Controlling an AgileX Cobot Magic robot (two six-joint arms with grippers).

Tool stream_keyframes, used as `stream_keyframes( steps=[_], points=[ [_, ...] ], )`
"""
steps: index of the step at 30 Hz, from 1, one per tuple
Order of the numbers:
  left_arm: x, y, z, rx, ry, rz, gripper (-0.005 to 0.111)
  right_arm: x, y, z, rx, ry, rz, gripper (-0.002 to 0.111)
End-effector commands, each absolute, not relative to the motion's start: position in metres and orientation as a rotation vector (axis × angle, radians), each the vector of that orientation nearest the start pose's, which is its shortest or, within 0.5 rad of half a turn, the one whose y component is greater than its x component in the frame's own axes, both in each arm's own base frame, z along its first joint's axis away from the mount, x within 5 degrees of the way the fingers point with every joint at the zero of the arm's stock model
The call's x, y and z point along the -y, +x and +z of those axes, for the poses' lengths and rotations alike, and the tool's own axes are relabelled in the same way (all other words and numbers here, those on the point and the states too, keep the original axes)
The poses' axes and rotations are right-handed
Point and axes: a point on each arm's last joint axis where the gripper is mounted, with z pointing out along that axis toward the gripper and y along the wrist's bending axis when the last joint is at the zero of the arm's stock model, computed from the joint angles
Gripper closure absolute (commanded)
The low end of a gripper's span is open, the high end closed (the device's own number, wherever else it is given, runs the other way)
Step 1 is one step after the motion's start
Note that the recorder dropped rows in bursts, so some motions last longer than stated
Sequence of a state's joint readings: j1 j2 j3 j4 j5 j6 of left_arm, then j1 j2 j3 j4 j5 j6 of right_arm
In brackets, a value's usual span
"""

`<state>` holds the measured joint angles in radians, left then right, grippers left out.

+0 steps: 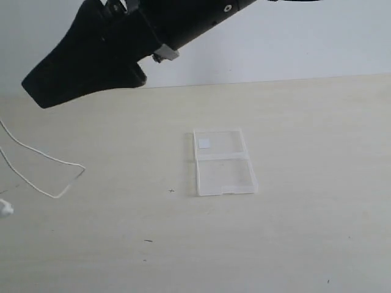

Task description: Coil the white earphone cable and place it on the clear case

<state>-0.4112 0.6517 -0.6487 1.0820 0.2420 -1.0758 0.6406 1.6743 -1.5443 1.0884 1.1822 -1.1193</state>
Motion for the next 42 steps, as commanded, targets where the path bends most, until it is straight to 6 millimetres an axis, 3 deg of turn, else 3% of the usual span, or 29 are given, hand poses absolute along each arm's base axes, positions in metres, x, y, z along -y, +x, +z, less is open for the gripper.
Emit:
stream_keyframes(
  steps=[1, 10, 18, 26, 34, 42],
  points=[
    [0.041, 0.13, 0.373, -1.539, 0.19, -0.209, 0.107, -0.286, 0.238, 0.371, -1.628, -1.494, 1.158, 0.036],
    [0.039, 0.13, 0.382, -1.522, 0.183, -0.187, 0.107, -0.327, 0.246, 0.338, -1.683, -1.406, 1.06, 0.036],
    [0.049, 0.147, 0.372, -1.572, 0.232, -0.188, 0.107, -0.342, 0.256, 0.314, -1.743, -1.35, 1.041, 0.036],
    [0.056, 0.16, 0.365, -1.614, 0.272, -0.172, 0.107, -0.346, 0.255, 0.313, -1.733, -1.322, 1.124, 0.036],
    [0.058, 0.166, 0.379, -1.592, 0.255, -0.17, 0.107, -0.352, 0.257, 0.312, -1.694, -1.262, 1.201, 0.036],
    [0.048, 0.167, 0.385, -1.616, 0.118, -0.133, 0.107, -0.355, 0.261, 0.313, -1.664, -1.19, 1.232, 0.036]
  ],
)
